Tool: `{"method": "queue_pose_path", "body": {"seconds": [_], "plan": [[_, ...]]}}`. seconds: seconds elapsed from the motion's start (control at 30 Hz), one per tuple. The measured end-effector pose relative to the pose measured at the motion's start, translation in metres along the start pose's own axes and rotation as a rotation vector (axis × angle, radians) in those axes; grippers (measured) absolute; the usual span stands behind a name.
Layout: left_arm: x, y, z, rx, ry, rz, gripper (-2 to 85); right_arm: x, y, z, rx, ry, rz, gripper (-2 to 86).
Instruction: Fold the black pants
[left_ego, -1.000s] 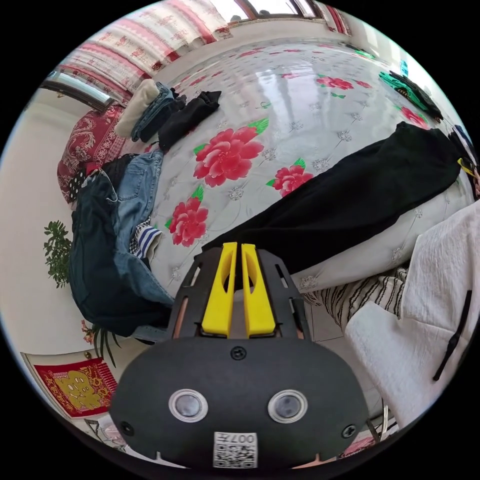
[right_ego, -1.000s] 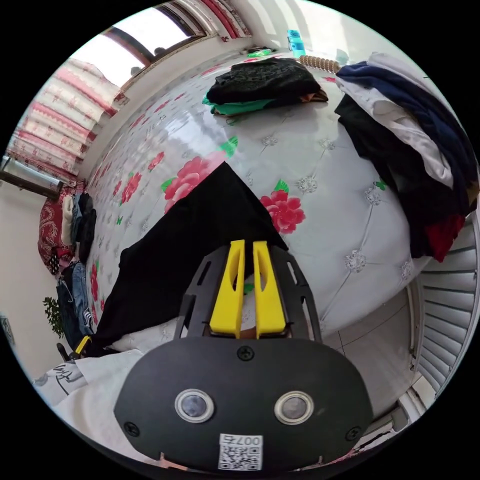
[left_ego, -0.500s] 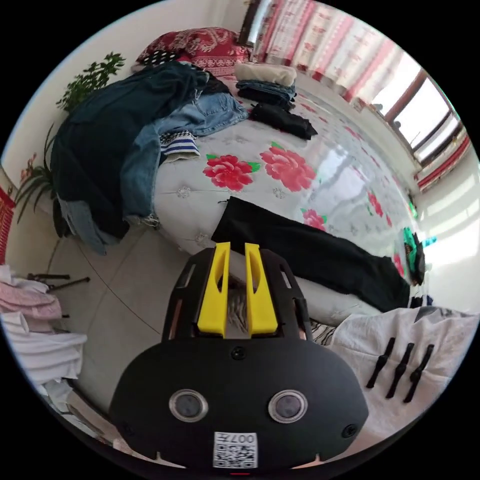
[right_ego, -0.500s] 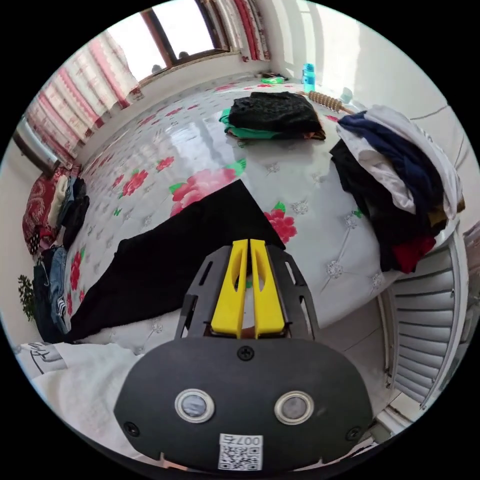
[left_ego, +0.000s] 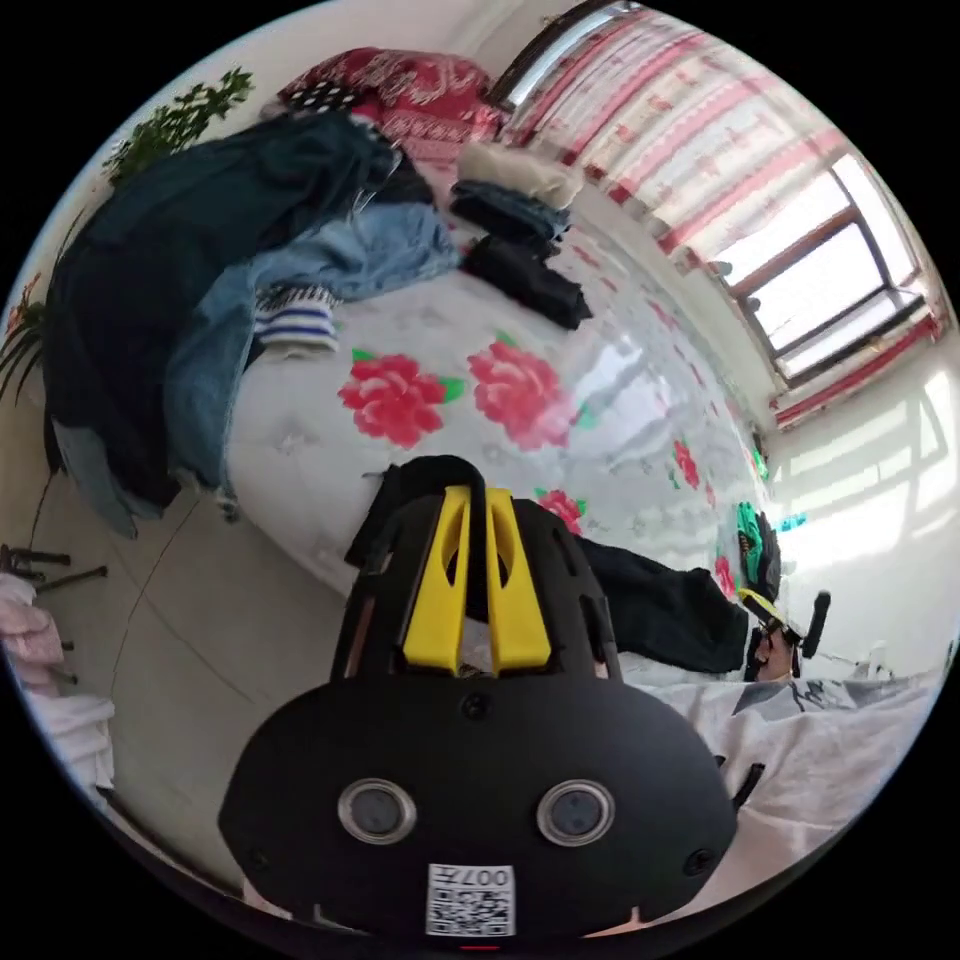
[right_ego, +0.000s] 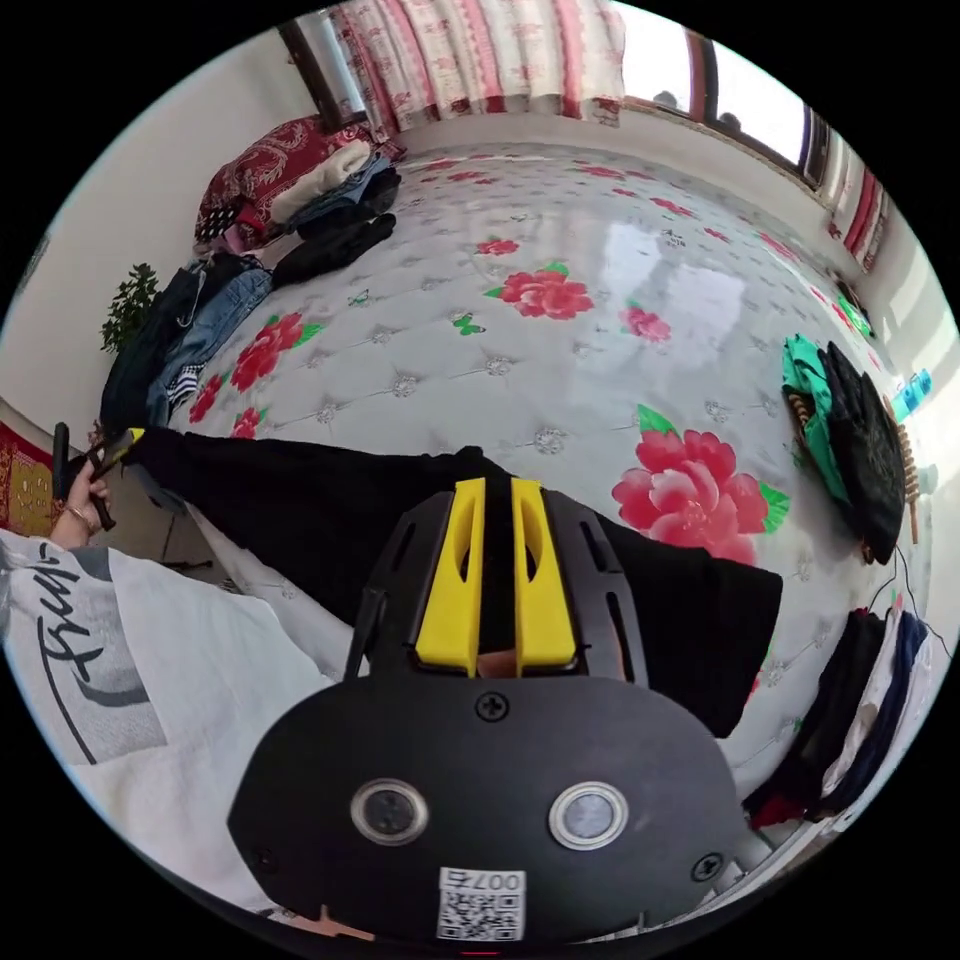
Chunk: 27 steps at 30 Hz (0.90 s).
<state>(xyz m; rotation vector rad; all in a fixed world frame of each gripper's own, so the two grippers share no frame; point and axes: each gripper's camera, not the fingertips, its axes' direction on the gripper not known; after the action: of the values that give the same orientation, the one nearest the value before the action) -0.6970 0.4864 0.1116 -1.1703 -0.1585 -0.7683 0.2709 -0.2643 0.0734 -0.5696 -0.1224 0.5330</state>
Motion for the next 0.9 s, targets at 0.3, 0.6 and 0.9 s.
{"method": "queue_pose_path", "body": {"seconds": [0.3,0.6,0.9], "plan": [[-0.052,0.034,0.038,-0.239,-0.150,-0.083,-0.5,-0.022,-0.053,0.057,-0.177,-0.005,-0.085,3.4],[-0.046,0.027,0.021,-0.171,-0.145,-0.081,-0.6,-0.018,-0.105,0.126,-0.437,0.049,0.002,1.1],[-0.032,0.007,0.028,-0.198,-0.136,0.027,-0.5,0.042,-0.122,0.118,-0.322,0.082,0.109,-0.1]]}}
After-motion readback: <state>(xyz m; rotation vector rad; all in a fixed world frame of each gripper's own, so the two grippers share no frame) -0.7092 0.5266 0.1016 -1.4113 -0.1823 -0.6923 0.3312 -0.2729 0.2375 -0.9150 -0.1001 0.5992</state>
